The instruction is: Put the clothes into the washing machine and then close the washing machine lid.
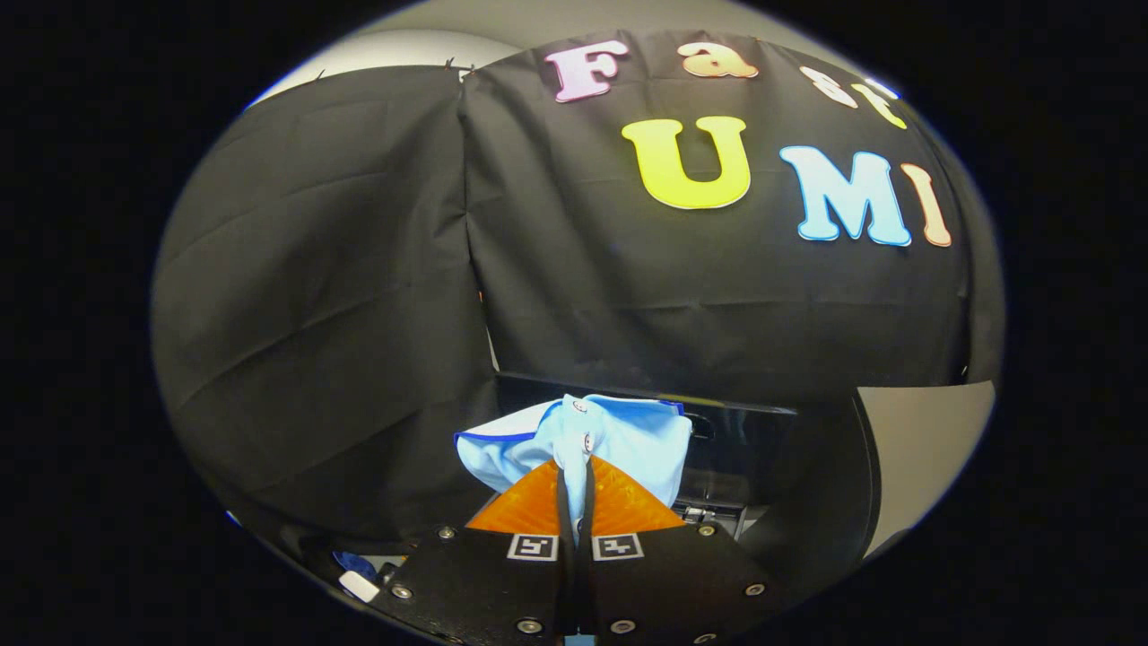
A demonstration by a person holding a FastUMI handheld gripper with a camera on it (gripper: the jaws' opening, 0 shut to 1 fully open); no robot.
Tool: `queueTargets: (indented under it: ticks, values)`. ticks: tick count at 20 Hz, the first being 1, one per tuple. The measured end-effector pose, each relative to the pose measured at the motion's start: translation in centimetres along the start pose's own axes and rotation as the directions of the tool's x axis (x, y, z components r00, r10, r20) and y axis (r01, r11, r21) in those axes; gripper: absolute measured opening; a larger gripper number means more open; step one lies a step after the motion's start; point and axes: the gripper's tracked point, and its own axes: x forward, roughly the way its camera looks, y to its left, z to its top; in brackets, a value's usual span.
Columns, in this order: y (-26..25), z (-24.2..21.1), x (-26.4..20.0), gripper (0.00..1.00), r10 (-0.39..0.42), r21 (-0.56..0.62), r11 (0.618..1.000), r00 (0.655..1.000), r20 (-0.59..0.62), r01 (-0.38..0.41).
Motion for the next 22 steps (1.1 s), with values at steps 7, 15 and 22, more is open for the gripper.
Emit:
queueTargets:
  ticks: [7,15,22]
  values:
    - [-0.4,-4.6,3.4,0.0,-0.019,0.002,1.0,0.998,-0.062,0.019]
    - [-1.1,-9.4,7.2,0.02,-0.063,0.024,0.997,0.991,-0.12,0.067]
    - [-1.5,-15.4,9.3,0.1,-0.083,0.027,0.995,0.97,-0.228,0.092]
